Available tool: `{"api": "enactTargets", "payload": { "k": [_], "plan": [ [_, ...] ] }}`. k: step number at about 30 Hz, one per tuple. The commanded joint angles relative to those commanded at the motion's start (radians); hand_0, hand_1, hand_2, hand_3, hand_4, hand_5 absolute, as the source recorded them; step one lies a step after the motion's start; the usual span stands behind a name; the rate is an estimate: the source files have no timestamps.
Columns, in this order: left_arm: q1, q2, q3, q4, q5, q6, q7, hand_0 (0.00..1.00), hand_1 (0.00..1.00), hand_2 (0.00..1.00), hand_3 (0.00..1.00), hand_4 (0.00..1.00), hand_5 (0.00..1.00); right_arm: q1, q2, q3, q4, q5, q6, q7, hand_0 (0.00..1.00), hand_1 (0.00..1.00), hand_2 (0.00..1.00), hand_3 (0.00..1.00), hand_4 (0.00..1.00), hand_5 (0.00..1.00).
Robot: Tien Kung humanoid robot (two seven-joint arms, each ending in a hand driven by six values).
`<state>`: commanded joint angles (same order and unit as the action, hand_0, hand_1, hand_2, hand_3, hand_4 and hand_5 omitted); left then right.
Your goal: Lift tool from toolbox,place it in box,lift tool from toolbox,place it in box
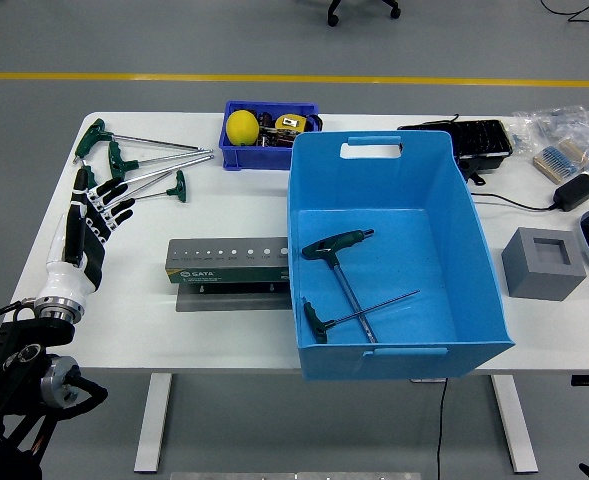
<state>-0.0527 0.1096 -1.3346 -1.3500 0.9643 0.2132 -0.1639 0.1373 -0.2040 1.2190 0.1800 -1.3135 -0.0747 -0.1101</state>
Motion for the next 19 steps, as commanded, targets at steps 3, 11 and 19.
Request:
{"api": "enactTargets", "payload": {
  "k": [3, 11, 19],
  "plan": [
    [-0.001, -0.001, 0.002, 0.000, 0.000, 0.000, 0.000, 0.767, 0.759, 0.815, 0.755, 0.989, 0.998, 0.000, -0.001, -0.001, 0.000, 0.003, -0.001, 0.000, 0.812, 0.752, 0.761, 0.775, 0.998, 0.809],
    [-0.003, 0.001, 0.002, 0.001, 0.001, 0.001, 0.000, 0.766, 0.758, 0.815, 0.754, 0.988, 0.998, 0.002, 0.000, -0.005, 0.000, 0.012, -0.003, 0.000, 0.811, 0.752, 0.761, 0.775, 0.998, 0.808],
    [-0.001, 0.001, 0.000, 0.002, 0.001, 0.002, 0.000, 0.766, 0.757, 0.813, 0.754, 0.988, 0.998, 0.005, 0.001, 0.001, 0.000, 0.007, -0.002, 0.001, 0.811, 0.752, 0.761, 0.775, 0.998, 0.809]
  ]
}}
